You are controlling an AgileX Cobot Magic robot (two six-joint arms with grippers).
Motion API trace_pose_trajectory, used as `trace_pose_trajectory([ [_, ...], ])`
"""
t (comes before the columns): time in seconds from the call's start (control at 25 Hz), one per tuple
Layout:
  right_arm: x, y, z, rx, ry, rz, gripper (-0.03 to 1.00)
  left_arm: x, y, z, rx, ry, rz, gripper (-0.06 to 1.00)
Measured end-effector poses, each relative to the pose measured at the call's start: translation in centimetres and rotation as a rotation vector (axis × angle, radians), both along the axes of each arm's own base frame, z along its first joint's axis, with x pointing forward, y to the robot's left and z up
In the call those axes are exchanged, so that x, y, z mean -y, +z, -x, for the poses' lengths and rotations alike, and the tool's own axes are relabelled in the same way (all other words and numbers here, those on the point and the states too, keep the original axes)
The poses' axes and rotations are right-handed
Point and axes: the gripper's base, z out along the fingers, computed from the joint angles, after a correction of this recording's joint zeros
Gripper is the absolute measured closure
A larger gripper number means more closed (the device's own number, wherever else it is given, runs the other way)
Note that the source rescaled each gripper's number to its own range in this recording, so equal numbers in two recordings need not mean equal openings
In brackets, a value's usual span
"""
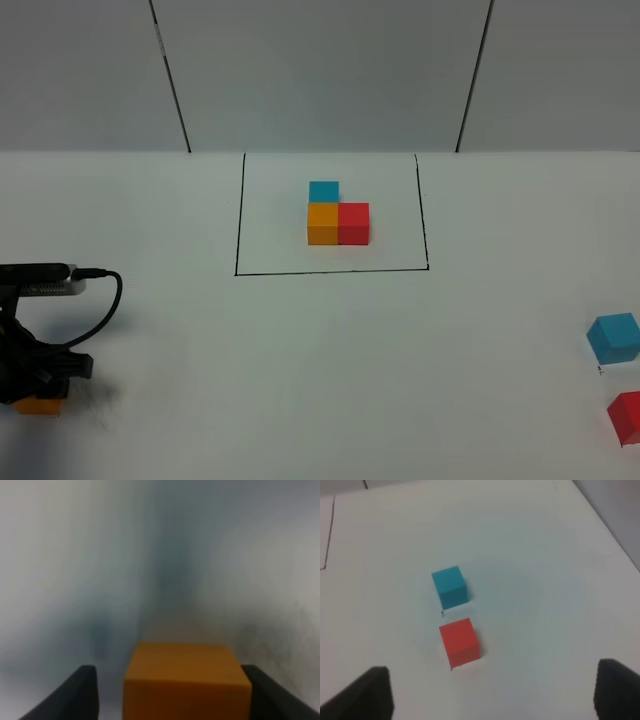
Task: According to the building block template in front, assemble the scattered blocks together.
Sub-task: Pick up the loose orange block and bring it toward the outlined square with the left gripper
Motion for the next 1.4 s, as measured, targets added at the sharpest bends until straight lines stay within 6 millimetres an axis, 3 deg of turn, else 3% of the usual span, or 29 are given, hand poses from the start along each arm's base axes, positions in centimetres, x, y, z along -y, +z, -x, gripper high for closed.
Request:
trace_pose_trajectory([
  [0.16,0.0,0.0,0.0,0.000,0.000,0.000,0.30,0.0,-0.5,-0.1,-0.005,0.000,0.002,0.69],
  [0.24,0.0,0.0,0.0,0.000,0.000,0.000,0.30,0.0,-0.5,-0.2,0.000,0.006,0.007,0.82],
  [0.28,0.0,0.0,0.0,0.000,0.000,0.000,0.30,0.1,-0.5,-0.2,0.002,0.010,0.010,0.94],
  [0.52,0.0,0.0,0.0,0.000,0.000,0.000,0.30,0.2,-0.3,-0.4,0.000,-0.004,0.008,0.94],
  [0.64,0.0,0.0,0.0,0.000,0.000,0.000,0.30,1.4,1.3,-1.5,0.000,-0.112,-0.014,0.94],
  [0.72,0.0,0.0,0.0,0.000,0.000,0.000,0.30,3.3,2.7,-2.6,0.008,-0.251,-0.032,0.94],
  [0.88,0.0,0.0,0.0,0.000,0.000,0.000,0.30,9.8,6.4,-4.5,0.050,-0.654,-0.052,0.94],
  [1.12,0.0,0.0,0.0,0.000,0.000,0.000,0.30,20.8,11.9,-3.9,0.183,-1.273,-0.127,0.94],
  [1.24,0.0,0.0,0.0,0.000,0.000,0.000,0.30,25.0,12.8,-3.4,0.190,-1.406,-0.130,0.94],
  [1.4,0.0,0.0,0.0,0.000,0.000,0.000,0.30,29.0,11.5,-3.7,0.116,-1.505,-0.130,0.94],
])
